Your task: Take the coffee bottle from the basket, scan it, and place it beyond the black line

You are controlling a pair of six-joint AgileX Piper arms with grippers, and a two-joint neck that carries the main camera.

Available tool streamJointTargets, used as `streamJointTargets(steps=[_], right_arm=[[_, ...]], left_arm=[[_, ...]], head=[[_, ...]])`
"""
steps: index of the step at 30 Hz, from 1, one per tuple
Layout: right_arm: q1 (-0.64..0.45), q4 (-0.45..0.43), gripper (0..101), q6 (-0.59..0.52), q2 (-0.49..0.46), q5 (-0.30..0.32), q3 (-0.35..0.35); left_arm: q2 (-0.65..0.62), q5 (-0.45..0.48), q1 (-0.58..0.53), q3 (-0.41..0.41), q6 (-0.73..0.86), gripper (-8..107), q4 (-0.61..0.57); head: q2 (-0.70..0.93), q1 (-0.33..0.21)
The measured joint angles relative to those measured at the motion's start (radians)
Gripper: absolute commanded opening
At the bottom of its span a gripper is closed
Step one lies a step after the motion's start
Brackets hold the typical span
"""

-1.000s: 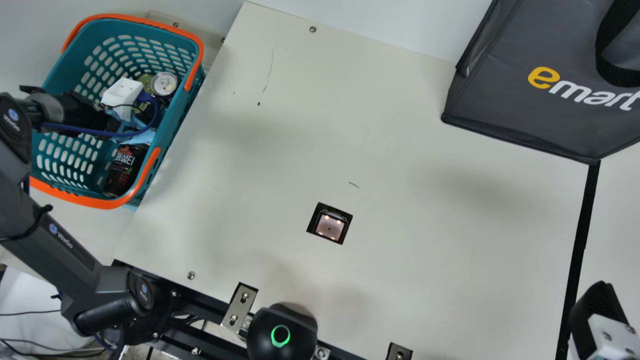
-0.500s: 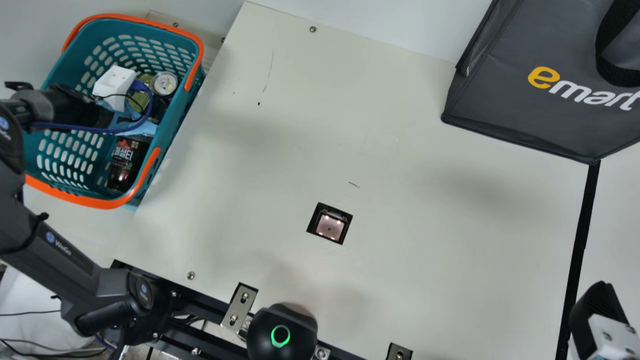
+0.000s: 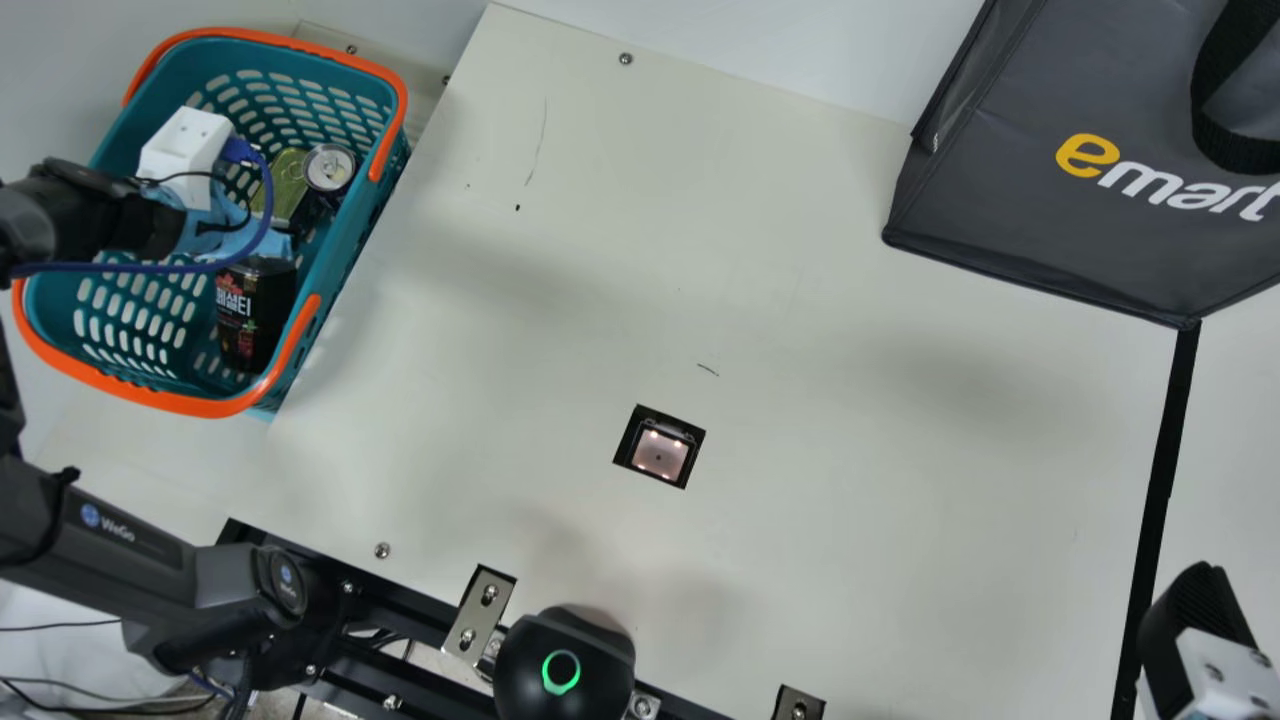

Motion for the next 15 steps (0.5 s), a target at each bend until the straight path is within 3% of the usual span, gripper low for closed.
streamJointTargets(steps=[15], right_arm=[[0.000, 0.000, 91, 0.000, 0.000, 0.001, 0.000]], left_arm=[[-0.149, 0.069, 0.032, 0.013, -0.004, 10, -0.012]], head=[[0.000, -0.002]])
